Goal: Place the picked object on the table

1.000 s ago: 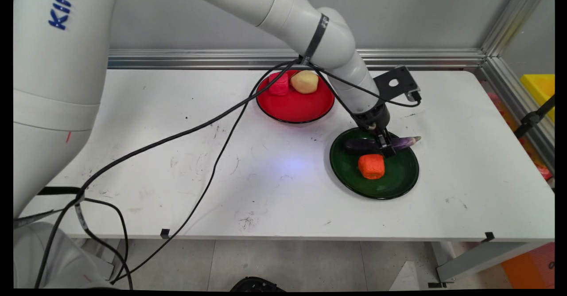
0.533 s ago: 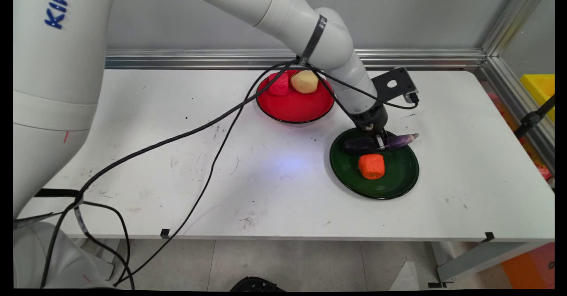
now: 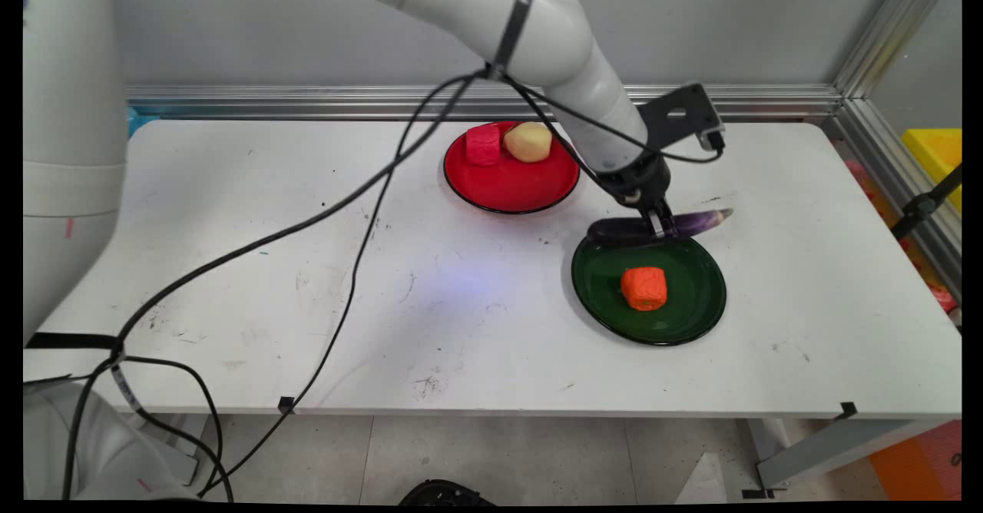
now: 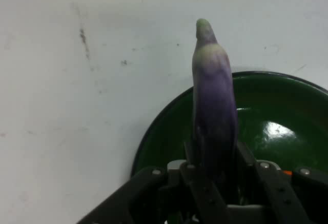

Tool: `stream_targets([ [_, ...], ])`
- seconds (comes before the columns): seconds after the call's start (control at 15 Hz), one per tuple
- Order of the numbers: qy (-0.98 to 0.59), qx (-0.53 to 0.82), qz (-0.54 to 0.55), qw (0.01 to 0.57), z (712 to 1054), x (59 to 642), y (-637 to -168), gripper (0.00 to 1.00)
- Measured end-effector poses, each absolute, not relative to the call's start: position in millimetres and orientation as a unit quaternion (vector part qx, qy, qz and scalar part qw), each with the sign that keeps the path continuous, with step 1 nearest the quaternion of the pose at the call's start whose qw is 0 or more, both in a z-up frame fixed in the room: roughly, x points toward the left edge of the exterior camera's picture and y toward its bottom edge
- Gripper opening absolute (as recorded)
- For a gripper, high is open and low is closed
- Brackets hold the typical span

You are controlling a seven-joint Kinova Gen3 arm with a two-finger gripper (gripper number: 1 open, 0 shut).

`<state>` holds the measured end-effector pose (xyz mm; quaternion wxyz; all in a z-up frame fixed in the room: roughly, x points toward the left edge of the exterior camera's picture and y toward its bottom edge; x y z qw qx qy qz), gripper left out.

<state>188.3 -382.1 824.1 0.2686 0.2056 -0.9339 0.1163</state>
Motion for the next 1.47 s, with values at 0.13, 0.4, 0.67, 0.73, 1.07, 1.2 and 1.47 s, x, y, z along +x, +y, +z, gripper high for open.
stream_targets([
  [0.13, -0.933, 0.201, 0.123, 0.273, 844.4, 199.2, -374.7, 0.00],
  [0.4, -0.933, 0.202, 0.129, 0.270, 874.5, 227.1, -358.1, 0.00],
  [0.67, -0.936, 0.208, 0.129, 0.254, 895.7, 271.3, -335.9, 0.00],
  [0.73, -0.937, 0.210, 0.128, 0.249, 898.6, 283.9, -330.0, 0.00],
  [1.07, -0.940, 0.229, 0.118, 0.223, 896.1, 343.3, -304.5, 0.00],
  [1.2, -0.941, 0.235, 0.112, 0.215, 887.1, 363.5, -296.6, 0.00],
  [1.47, -0.942, 0.246, 0.104, 0.204, 860.7, 390.1, -290.4, 0.00],
])
